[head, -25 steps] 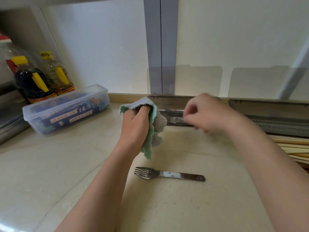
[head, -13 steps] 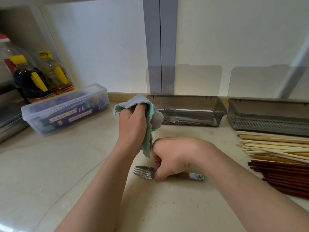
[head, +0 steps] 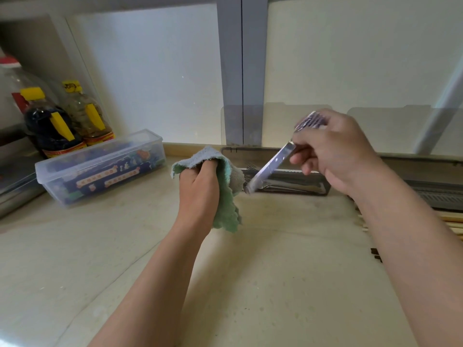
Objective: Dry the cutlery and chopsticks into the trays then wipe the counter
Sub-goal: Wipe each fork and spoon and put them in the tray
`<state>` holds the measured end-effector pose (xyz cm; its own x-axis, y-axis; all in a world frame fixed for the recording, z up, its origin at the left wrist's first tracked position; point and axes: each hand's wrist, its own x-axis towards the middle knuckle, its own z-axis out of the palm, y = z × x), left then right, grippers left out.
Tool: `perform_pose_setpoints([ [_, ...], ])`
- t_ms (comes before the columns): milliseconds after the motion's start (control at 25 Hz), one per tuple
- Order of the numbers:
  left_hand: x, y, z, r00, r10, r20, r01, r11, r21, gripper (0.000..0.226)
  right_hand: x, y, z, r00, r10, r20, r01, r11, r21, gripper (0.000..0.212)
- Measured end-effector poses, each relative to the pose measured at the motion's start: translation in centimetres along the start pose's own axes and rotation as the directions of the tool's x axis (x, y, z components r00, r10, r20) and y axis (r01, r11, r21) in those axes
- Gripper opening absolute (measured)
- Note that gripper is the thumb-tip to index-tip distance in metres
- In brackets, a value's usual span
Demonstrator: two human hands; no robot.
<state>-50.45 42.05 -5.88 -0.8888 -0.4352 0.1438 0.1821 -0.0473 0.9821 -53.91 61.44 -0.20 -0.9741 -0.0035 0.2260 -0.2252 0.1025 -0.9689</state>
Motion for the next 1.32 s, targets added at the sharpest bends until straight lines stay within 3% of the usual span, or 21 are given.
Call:
perform_pose_setpoints([
  [120, -0.2, 0.0, 0.3, 0.998, -0.03, 0.046, 0.029, 0.999, 0.014, 0.032, 0.0, -0.1, 0.3, 0.993, 0.07, -0.099, -0.042, 0.964, 0.263, 0.02],
  [280, 0.1, -0.2, 0.3, 0.996, -0.051, 0.078, 0.052, 0.999, -0.012, 0.028, -0.7, 0.3, 2.1, 0.983, 0.171, 0.071, -0.184, 0.936, 0.299, 0.019],
  [360, 0.6, -0.3, -0.1, 0.998, -0.042, 0.041, 0.044, 0.998, -0.043, 0.027, -0.9, 0.5, 2.3, 0.954, 0.249, 0.165, -0.274, 0.95, 0.148, 0.014],
  [440, 1.1, -0.3, -0.5, 1.0, -0.02, -0.012, 0.02, 0.998, -0.062, 0.036, -0.9, 0.7, 1.9, 0.914, 0.325, 0.244, -0.306, 0.945, -0.115, 0.011],
  [560, 0.9, -0.1, -0.4, 0.999, 0.014, -0.029, -0.016, 0.996, -0.084, 0.043, -1.4, 0.8, 1.5, 0.8, 0.435, 0.412, -0.237, 0.862, -0.448, 0.016],
  [680, 0.3, 0.1, 0.1, 1.0, 0.001, -0.022, -0.004, 0.992, -0.122, 0.039, -2.3, 0.7, 2.6, 0.725, 0.449, 0.523, -0.101, 0.819, -0.564, 0.021],
  [880, 0.7, -0.5, 0.1, 1.0, -0.025, 0.009, 0.026, 0.986, -0.165, 0.039, -2.7, 1.8, 4.3, 0.78, 0.347, 0.522, -0.034, 0.855, -0.518, 0.02],
  [1320, 1.4, -1.2, 0.0, 0.998, -0.039, -0.058, 0.029, 0.986, -0.164, 0.04, -3.3, 3.0, 5.5, 0.81, 0.325, 0.488, -0.133, 0.913, -0.387, 0.016],
])
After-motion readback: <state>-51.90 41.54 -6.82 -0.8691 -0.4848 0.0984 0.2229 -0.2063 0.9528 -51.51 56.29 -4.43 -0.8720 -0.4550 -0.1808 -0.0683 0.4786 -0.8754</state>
